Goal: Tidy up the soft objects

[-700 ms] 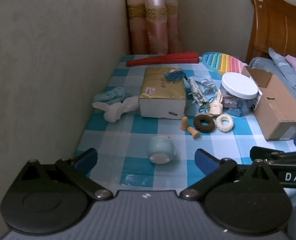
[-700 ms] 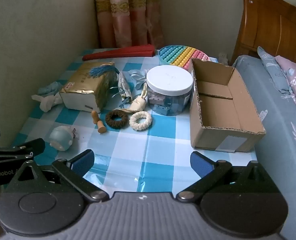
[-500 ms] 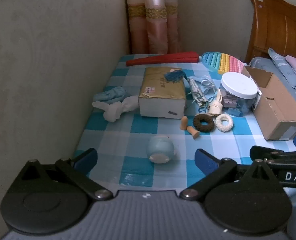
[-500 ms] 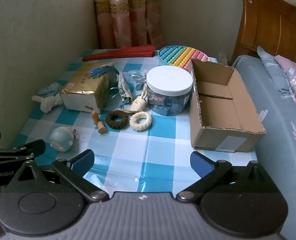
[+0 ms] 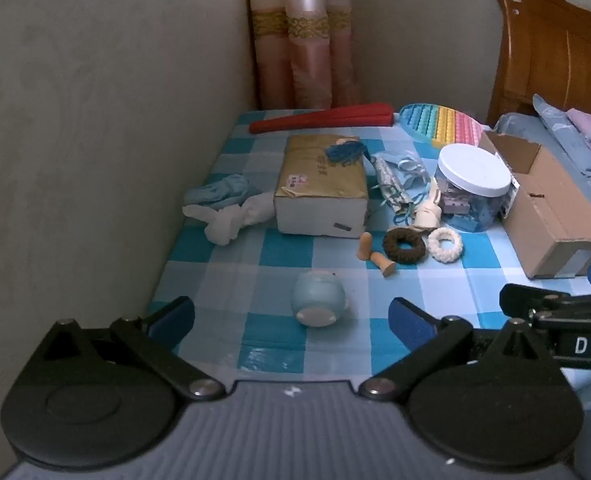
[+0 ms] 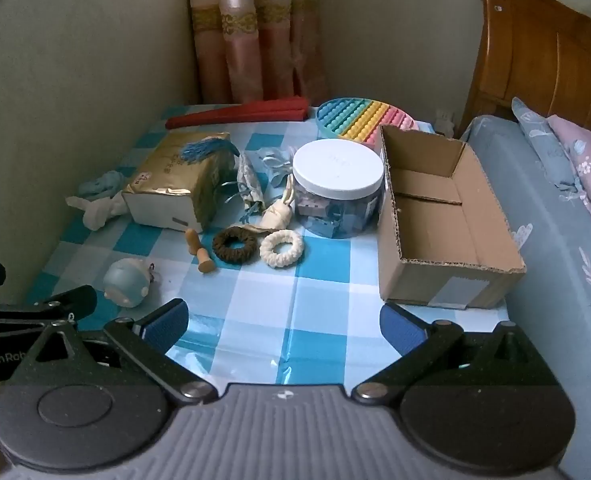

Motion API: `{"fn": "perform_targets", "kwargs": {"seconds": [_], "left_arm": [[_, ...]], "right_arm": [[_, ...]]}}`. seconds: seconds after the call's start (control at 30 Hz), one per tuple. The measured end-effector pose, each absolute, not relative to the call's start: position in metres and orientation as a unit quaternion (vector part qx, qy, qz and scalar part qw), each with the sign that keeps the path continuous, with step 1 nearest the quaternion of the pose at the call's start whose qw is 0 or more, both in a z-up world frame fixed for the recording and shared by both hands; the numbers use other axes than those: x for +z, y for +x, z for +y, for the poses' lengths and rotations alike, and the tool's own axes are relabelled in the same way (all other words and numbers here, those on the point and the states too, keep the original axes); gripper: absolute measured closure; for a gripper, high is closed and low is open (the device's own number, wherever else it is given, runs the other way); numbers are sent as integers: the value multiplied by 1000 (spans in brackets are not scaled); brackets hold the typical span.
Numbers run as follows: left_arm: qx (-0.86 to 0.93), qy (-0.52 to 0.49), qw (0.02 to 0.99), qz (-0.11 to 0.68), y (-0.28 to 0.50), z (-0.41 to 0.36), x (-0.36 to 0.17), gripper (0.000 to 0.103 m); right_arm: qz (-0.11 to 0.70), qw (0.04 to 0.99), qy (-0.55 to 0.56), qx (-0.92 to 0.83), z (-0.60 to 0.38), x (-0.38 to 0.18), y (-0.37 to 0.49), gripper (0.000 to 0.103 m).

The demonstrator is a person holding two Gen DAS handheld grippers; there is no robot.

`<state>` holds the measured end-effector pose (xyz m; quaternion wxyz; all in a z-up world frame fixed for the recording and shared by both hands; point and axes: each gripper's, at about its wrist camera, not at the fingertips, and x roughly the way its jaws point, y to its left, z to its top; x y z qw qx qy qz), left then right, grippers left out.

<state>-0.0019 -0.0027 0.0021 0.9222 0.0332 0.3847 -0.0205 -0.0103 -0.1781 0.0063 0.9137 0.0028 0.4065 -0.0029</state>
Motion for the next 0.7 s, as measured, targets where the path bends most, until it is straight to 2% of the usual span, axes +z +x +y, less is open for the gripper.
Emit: {"fn": "perform_targets", "kwargs": {"seconds": [0.7], "left_arm": [[-20, 34, 924, 380, -4, -2, 6, 1]], "right_arm": [[403, 915, 9, -2, -179, 9, -12, 0]]}}
